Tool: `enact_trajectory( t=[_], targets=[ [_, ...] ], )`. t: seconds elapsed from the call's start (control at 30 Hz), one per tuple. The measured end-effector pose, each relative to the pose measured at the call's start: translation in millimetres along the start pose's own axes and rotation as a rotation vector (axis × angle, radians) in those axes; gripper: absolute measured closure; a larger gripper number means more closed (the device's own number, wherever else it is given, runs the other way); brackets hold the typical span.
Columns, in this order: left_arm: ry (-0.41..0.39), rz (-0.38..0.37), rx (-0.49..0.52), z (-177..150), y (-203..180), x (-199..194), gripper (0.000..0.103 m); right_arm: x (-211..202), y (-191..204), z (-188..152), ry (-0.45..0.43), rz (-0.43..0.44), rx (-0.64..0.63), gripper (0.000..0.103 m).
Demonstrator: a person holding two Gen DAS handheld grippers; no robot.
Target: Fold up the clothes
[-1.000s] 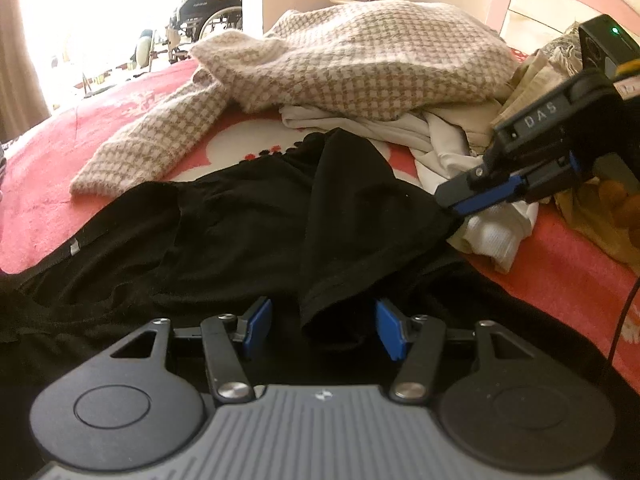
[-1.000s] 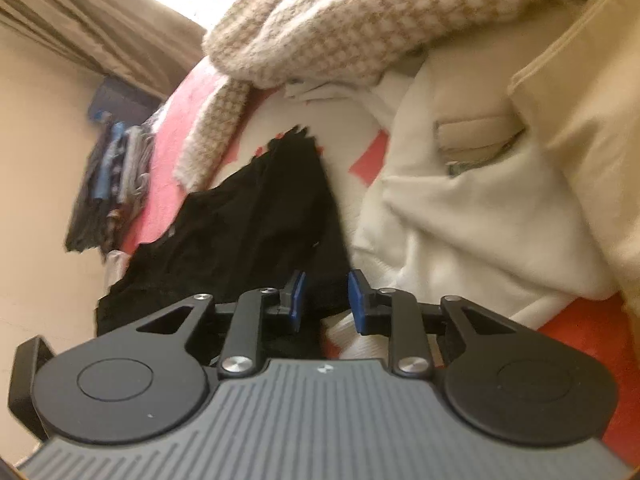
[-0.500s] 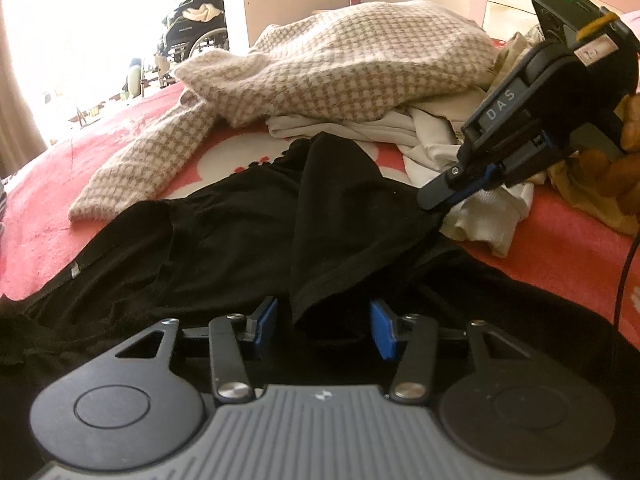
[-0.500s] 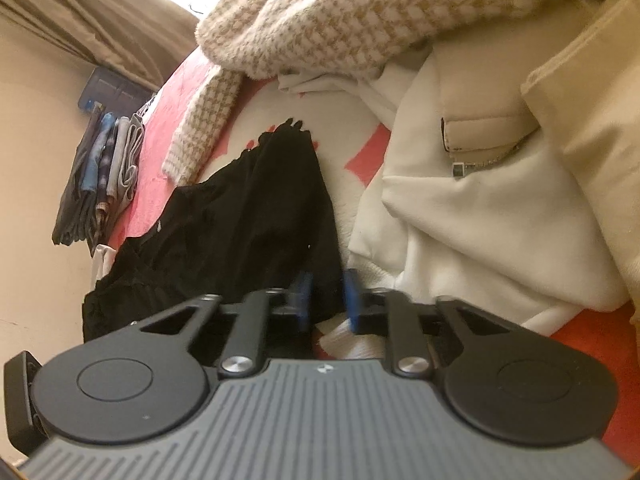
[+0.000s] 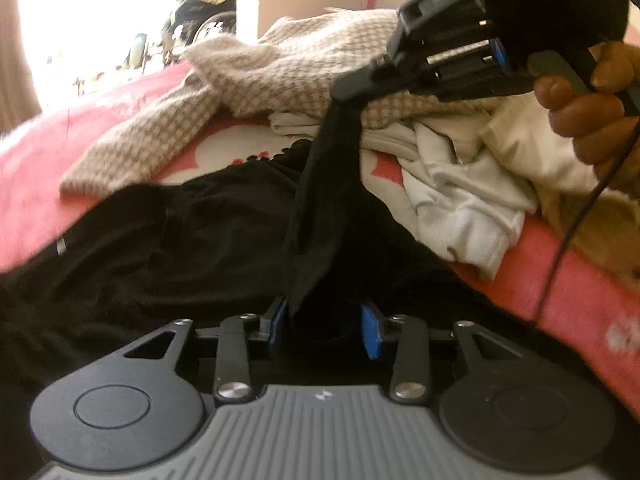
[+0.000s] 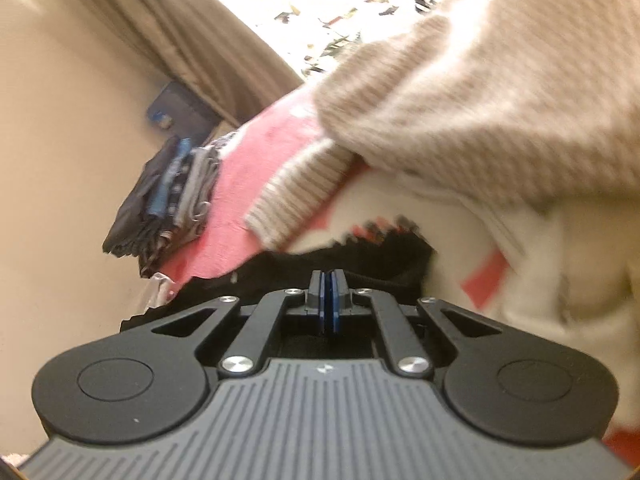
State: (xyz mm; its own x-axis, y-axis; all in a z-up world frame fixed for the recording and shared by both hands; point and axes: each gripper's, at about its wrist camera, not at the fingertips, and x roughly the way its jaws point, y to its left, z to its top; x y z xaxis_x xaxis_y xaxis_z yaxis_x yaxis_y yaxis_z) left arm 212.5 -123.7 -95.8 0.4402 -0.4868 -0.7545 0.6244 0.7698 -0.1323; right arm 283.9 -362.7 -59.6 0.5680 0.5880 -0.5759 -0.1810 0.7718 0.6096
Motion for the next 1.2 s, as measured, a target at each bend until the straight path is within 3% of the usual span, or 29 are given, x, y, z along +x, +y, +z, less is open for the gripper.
enact_trajectory(
  t=[0.1,0.2,0.37,0.53,0.63,0.7,0.8,0.9,1.0,1.07,1.2],
  targets=[
    [0.011,-0.064,-0.115,1.4,13.6,1.3,0.092,11.3,13.6,11.9,0.009,0.02,-0.058,0.101],
    [0.018,-0.13,-0.207,1.3,25.6,0.7,0.098,24.9,27.0,18.9,0.03,0.036,-0.124,0.101],
    [0.038,-0.198,-0.306,-5.2,36.7,-1.7,0.099,60.1,46.8,20.6,0.099,0.077,-0.24,0.101],
    [0.079,-0.239,-0.419,-17.2,48.6,4.7,0.099,112.0,53.3,9.0,0.228,0.104,-0.324,0.098],
    [0.083,-0.27,-0.496,-22.3,56.4,6.6,0.099,135.5,47.5,2.7,0.269,0.078,-0.325,0.096],
    [0.086,-0.308,-0.556,-25.0,63.2,7.2,0.099,129.6,38.6,6.5,0.229,0.078,-0.268,0.096],
    [0.091,-0.376,-0.651,-29.3,74.4,8.0,0.1,88.8,18.5,18.0,0.123,0.169,-0.117,0.096],
    [0.104,-0.44,-0.773,-35.1,88.9,10.2,0.1,35.3,8.7,18.1,0.072,0.165,-0.097,0.096],
    [0.111,-0.49,-0.864,-39.1,100.4,11.8,0.1,-12.4,22.7,-5.0,0.075,0.097,-0.285,0.096],
    [0.109,-0.509,-0.886,-37.9,104.0,11.8,0.1,-31.3,41.5,-35.1,0.099,0.034,-0.491,0.094],
    [0.1,-0.545,-0.918,-35.0,106.1,9.1,0.1,-37.7,71.8,-92.4,0.14,-0.058,-0.86,0.084]
  ],
)
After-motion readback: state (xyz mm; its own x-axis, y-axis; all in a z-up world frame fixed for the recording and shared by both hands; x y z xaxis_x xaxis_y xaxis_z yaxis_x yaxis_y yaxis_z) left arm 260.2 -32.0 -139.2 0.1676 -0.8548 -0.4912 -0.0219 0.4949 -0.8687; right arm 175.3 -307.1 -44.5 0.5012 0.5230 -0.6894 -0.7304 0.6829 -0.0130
